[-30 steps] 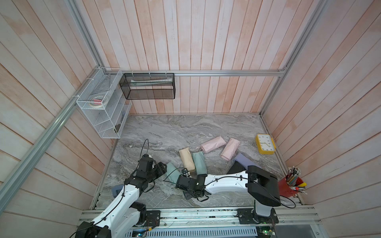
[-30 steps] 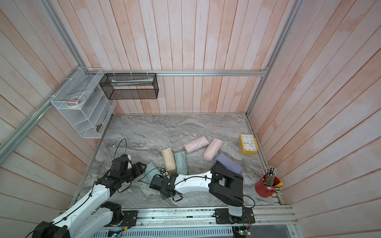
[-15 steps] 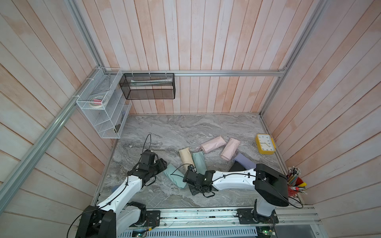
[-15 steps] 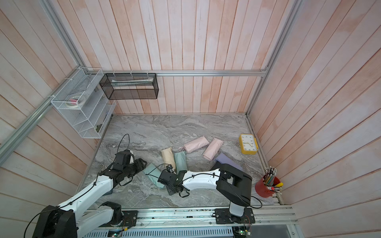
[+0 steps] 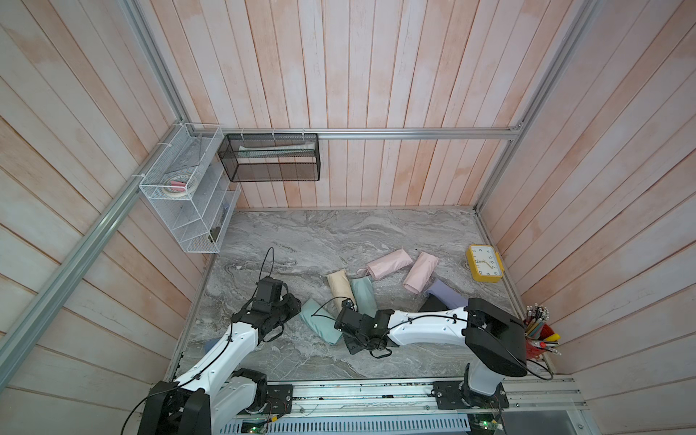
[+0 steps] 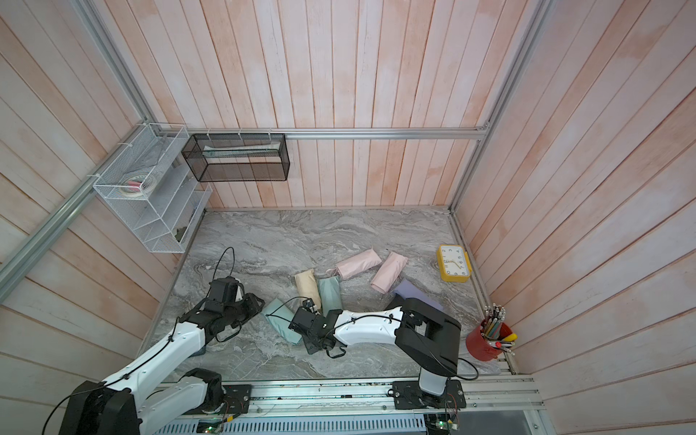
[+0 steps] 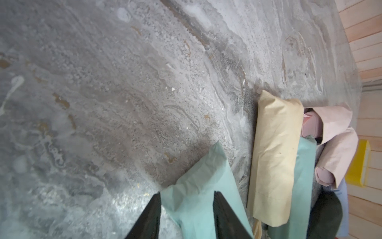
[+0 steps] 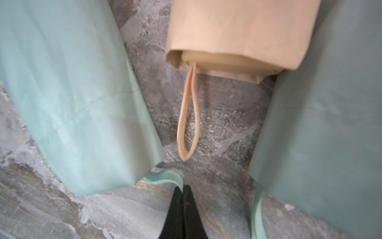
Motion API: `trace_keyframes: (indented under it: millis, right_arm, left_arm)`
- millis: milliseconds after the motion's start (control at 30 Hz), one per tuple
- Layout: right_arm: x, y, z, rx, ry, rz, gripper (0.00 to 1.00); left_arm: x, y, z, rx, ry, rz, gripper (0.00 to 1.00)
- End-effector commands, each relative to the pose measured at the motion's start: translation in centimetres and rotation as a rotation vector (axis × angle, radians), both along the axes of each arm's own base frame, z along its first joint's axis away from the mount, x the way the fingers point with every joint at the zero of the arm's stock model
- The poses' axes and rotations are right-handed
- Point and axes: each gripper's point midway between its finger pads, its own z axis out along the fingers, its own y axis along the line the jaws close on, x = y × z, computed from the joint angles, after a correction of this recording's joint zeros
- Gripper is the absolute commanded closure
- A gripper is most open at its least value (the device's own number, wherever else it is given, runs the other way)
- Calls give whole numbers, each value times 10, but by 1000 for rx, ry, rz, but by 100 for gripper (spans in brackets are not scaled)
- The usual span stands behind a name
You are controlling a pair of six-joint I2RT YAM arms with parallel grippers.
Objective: Take umbrellas out of sleeves
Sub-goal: Take out the umbrella from the umbrella sleeve.
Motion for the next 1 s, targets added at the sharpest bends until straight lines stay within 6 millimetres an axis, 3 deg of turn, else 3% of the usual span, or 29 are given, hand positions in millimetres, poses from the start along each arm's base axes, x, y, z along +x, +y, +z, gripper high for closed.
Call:
trace_keyframes:
  millis: [0, 100, 167, 300, 433, 800, 967]
  right_arm:
    - [0, -6, -3, -7, 1, -2, 100]
    - [0, -7, -1, -3, -2, -6, 100]
    - [0, -8, 0, 1, -4, -9, 100]
    - [1, -6, 3, 19, -10, -15, 100]
    - [0, -5, 2, 22, -6, -17, 100]
    - [0, -6, 1, 36, -6, -26, 100]
    - [0, -7, 1, 38, -6, -30, 100]
  left_arm:
    - [-8, 1, 8, -73, 59, 95, 49]
    - [-14, 7, 12, -113, 141, 216, 40]
    - [-18, 7, 10, -182, 208, 278, 39]
    - [-21, -1, -3, -362, 354, 384, 52]
    - [-21, -2, -17, -398, 458, 441, 59]
    - [-11, 8, -24, -344, 484, 495, 57]
    - [-12, 6, -32, -353, 489, 487, 68]
